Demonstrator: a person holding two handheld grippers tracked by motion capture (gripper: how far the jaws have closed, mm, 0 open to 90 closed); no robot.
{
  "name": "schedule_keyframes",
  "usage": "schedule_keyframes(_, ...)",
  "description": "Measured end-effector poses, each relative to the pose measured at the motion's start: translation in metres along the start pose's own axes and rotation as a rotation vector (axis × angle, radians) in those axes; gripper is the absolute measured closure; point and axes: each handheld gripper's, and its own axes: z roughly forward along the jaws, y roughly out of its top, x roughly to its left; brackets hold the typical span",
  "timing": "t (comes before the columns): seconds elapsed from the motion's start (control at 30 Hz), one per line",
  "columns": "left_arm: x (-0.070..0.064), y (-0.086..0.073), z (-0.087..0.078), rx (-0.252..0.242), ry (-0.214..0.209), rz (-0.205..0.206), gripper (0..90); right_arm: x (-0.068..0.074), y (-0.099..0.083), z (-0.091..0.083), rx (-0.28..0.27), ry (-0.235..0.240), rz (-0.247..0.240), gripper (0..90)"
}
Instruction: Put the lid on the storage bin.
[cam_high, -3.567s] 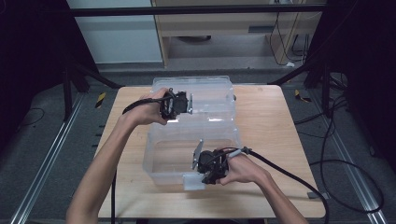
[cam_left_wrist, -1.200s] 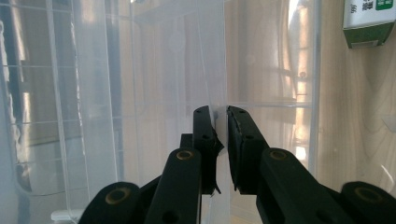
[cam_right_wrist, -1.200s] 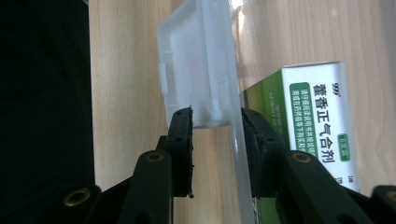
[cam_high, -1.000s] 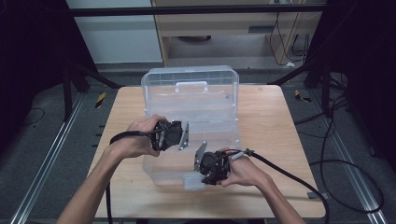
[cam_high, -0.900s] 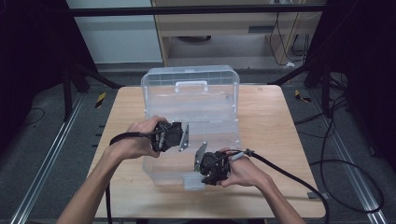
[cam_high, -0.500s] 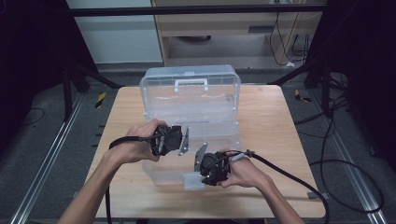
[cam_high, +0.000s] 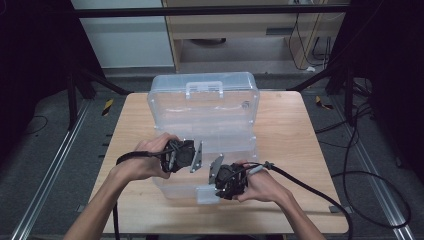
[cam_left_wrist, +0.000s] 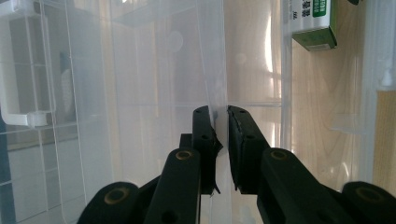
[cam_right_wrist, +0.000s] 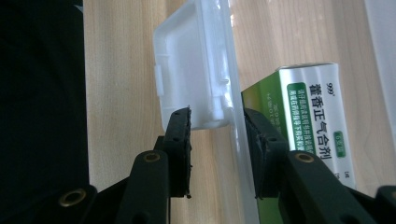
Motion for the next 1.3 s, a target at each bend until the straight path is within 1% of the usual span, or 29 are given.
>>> schedule_keyframes(0.1,-0.001,0.0,0.0,0.0,-0.002,0.0,81.1,0.0,0.0,0.0,0.0,-0.002,-0.002,64.1)
schedule_keyframes(0.13,-0.001,0.0,0.0,-0.008,0.0,-0.001,81.0,0.0,0.0,-0.001,-0.002,-0.004,-0.002,63.1)
schedule_keyframes(0.23,-0.002,-0.001,0.001,-0.015,0.001,-0.002,80.9,0.0,-0.001,-0.005,-0.015,-0.006,0.004,61.0)
schedule_keyframes(0.27,-0.003,-0.001,0.0,-0.013,-0.001,-0.007,80.9,0.001,-0.001,-0.007,-0.024,-0.007,0.007,60.3)
schedule_keyframes(0.33,-0.003,-0.001,0.0,-0.014,-0.001,-0.003,80.8,0.001,-0.002,-0.012,-0.044,-0.008,0.009,58.6)
schedule_keyframes(0.37,-0.003,-0.001,0.0,-0.014,-0.002,-0.004,80.8,0.002,-0.003,-0.015,-0.051,-0.007,0.022,58.6)
schedule_keyframes(0.47,-0.003,-0.001,0.0,-0.015,-0.003,-0.006,80.8,0.003,-0.004,-0.024,-0.097,-0.017,0.036,58.5)
schedule_keyframes(0.5,-0.003,-0.001,0.0,-0.015,-0.004,-0.007,80.8,0.003,-0.005,-0.027,-0.106,-0.014,0.038,58.2)
schedule_keyframes(0.53,-0.003,-0.001,0.0,-0.015,-0.005,-0.008,80.7,0.004,-0.005,-0.03,-0.114,-0.021,0.049,58.0)
schedule_keyframes(0.6,-0.002,-0.001,0.001,-0.017,-0.005,-0.009,80.7,0.004,-0.006,-0.037,-0.131,-0.033,0.054,57.5)
schedule_keyframes(0.7,-0.002,-0.001,0.001,-0.015,-0.006,-0.01,80.7,0.004,-0.009,-0.046,-0.158,-0.037,0.076,59.0)
schedule_keyframes(0.8,-0.002,0.0,0.0,-0.007,-0.007,-0.009,80.7,0.005,-0.012,-0.058,-0.195,-0.033,0.111,60.8)
schedule_keyframes(0.87,-0.002,0.0,0.0,-0.004,-0.004,-0.004,80.7,0.004,-0.017,-0.066,-0.243,-0.024,0.142,62.5)
schedule_keyframes(0.93,-0.003,0.0,0.0,-0.003,-0.005,-0.008,80.6,0.004,-0.023,-0.075,-0.272,-0.041,0.175,63.4)
schedule_keyframes(1.03,-0.003,0.001,0.0,-0.003,-0.005,-0.009,80.7,0.003,-0.03,-0.085,-0.305,-0.071,0.198,64.3)
schedule_keyframes(1.07,-0.004,0.001,0.0,-0.003,-0.005,-0.01,80.6,0.003,-0.032,-0.088,-0.326,-0.075,0.207,64.7)
schedule_keyframes(1.1,-0.004,0.001,0.0,-0.002,-0.006,-0.009,80.7,0.002,-0.034,-0.092,-0.343,-0.068,0.218,64.7)
schedule_keyframes(1.13,-0.004,0.001,0.0,-0.002,-0.007,-0.009,80.7,0.001,-0.036,-0.094,-0.358,-0.076,0.229,64.7)
schedule_keyframes(1.2,-0.005,0.001,0.001,-0.009,-0.005,-0.01,80.6,0.0,-0.04,-0.098,-0.366,-0.102,0.248,64.7)
schedule_keyframes(1.3,-0.006,0.001,0.001,-0.011,-0.005,-0.011,80.6,-0.002,-0.046,-0.103,-0.404,-0.131,0.288,65.2)
